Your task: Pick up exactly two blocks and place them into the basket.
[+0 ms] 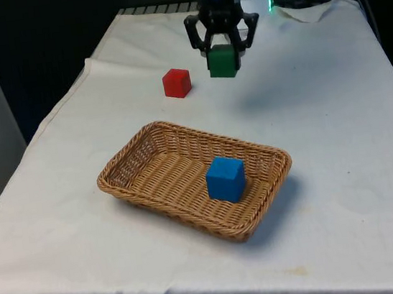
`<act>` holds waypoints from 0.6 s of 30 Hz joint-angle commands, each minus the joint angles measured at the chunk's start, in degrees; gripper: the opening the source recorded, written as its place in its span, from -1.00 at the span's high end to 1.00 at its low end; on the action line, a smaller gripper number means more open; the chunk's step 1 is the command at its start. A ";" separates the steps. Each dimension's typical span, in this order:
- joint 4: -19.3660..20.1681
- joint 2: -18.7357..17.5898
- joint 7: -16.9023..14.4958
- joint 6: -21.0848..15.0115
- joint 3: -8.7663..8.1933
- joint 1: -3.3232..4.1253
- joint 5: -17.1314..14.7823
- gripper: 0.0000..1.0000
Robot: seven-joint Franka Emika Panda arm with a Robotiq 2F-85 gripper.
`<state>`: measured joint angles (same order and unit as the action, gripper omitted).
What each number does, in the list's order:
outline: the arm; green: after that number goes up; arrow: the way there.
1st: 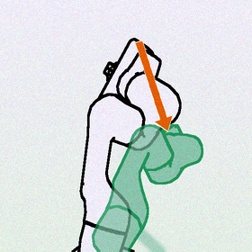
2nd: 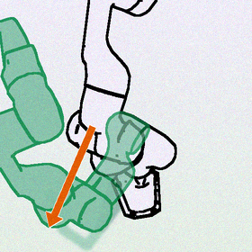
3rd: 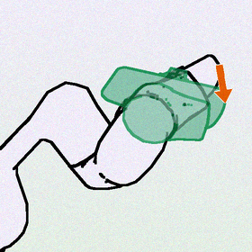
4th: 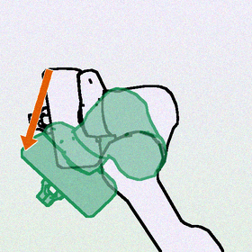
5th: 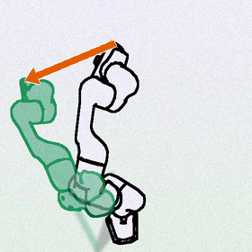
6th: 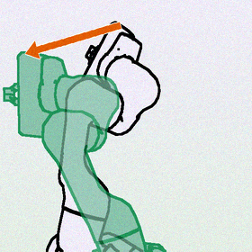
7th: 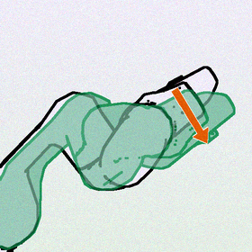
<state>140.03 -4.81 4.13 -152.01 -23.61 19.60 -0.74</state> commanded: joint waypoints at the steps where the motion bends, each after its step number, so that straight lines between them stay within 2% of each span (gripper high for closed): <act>1: -0.69 0.46 -0.40 1.20 -0.11 -0.17 0.00 0.99; 4: -1.55 0.29 -0.52 1.43 -0.40 -0.06 0.00 0.99; 12: -8.48 -1.20 -2.41 6.93 -1.20 -0.46 -1.43 0.99; 13: -7.62 -0.92 -1.49 6.02 -1.38 -0.29 -0.29 0.99; 14: -9.22 -1.49 -2.52 7.39 -1.26 -0.52 -1.49 0.99; 18: -13.01 -3.27 -2.98 9.57 -1.49 -0.63 -1.89 0.99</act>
<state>127.54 -7.96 2.06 -143.24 -25.32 19.19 -1.60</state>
